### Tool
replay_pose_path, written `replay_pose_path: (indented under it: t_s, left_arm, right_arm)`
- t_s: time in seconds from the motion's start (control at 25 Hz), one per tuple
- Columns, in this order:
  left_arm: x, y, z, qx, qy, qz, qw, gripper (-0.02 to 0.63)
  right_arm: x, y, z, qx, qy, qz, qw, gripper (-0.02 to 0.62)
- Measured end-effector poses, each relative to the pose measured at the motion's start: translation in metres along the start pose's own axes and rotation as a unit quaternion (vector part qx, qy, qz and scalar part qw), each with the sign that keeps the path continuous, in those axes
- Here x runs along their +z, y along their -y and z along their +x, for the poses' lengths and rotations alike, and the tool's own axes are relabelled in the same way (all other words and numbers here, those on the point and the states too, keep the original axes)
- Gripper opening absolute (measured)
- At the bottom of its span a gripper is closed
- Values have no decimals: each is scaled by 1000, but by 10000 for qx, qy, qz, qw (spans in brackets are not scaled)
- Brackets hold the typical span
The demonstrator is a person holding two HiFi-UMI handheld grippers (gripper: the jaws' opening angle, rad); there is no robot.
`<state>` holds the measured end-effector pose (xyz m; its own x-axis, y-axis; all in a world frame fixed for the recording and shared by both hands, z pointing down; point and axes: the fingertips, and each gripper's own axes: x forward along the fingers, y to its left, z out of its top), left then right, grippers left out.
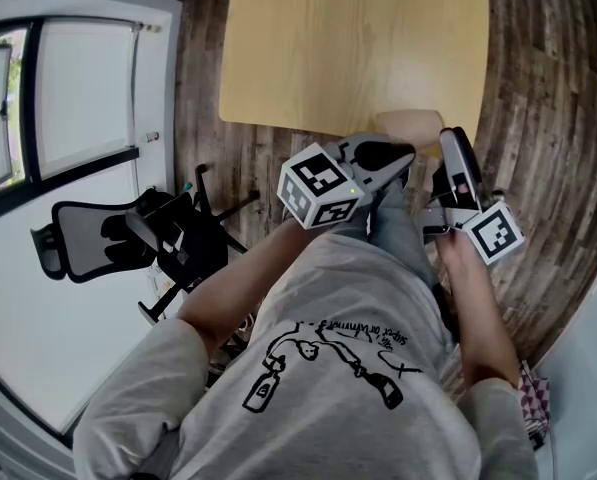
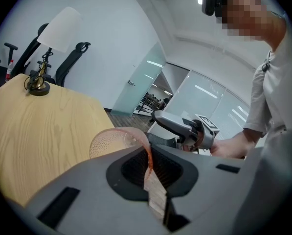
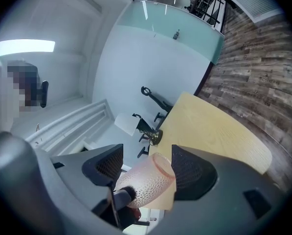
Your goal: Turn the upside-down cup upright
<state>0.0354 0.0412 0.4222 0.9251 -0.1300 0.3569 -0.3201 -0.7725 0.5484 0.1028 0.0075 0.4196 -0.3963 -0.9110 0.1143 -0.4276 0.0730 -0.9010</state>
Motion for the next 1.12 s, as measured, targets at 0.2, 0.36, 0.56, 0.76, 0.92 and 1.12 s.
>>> replay_pose_path:
  t_s: [0.2, 0.36, 0.56, 0.76, 0.92, 1.12]
  left_arm:
    - [-1, -4, 2, 55, -150, 19, 9999, 21]
    - [-5, -7, 5, 143, -425, 140, 9989, 21]
    - [-5, -15, 5, 209, -686, 388, 9967, 21]
    - [-8, -22, 7, 286, -1145, 651, 9909, 21]
    - [-13, -29, 11, 313, -1524, 791, 9847, 21]
    - [-22, -37, 14, 328, -2004, 895, 9751, 21]
  right_arm:
    - [-4, 7, -1, -120, -63, -12, 9999, 307]
    - [-6, 9, -1, -229, -147, -153, 9995, 307]
    - [-8, 11, 2, -323, -199, -196, 9991, 307]
    - [-9, 12, 6, -436, -251, -266, 9984, 307]
    - [-9, 14, 9, -517, -309, -314, 9977, 307]
    - [-8, 17, 12, -593, -351, -307, 9971, 307]
